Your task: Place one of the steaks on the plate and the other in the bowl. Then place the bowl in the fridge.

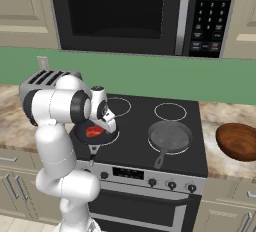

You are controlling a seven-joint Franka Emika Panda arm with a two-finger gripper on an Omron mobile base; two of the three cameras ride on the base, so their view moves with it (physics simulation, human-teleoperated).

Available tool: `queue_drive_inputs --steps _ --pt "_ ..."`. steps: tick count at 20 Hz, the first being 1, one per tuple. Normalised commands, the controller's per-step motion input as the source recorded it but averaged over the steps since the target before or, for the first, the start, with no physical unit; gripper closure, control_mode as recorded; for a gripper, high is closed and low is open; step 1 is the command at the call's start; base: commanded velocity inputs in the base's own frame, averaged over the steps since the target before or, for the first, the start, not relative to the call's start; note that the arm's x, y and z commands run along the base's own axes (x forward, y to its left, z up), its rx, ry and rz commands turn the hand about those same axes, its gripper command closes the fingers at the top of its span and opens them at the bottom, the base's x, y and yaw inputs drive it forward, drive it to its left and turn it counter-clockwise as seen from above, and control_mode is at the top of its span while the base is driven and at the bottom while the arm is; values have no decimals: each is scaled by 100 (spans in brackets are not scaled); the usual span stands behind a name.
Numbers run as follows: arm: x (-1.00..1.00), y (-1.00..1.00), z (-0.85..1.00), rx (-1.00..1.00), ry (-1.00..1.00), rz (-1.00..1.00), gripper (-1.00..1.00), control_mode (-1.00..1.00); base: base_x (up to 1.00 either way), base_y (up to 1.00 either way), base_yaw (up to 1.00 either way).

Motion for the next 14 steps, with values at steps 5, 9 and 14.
queue_drive_inputs --steps 5,9,14 --pt "2 0 -18 0 -1 0 -100 -100 0 0 0" --pt "0 0 0 0 0 0 -100 -100 0 0 0" --pt "0 5 0 0 0 0 100 -100 0 0 0"
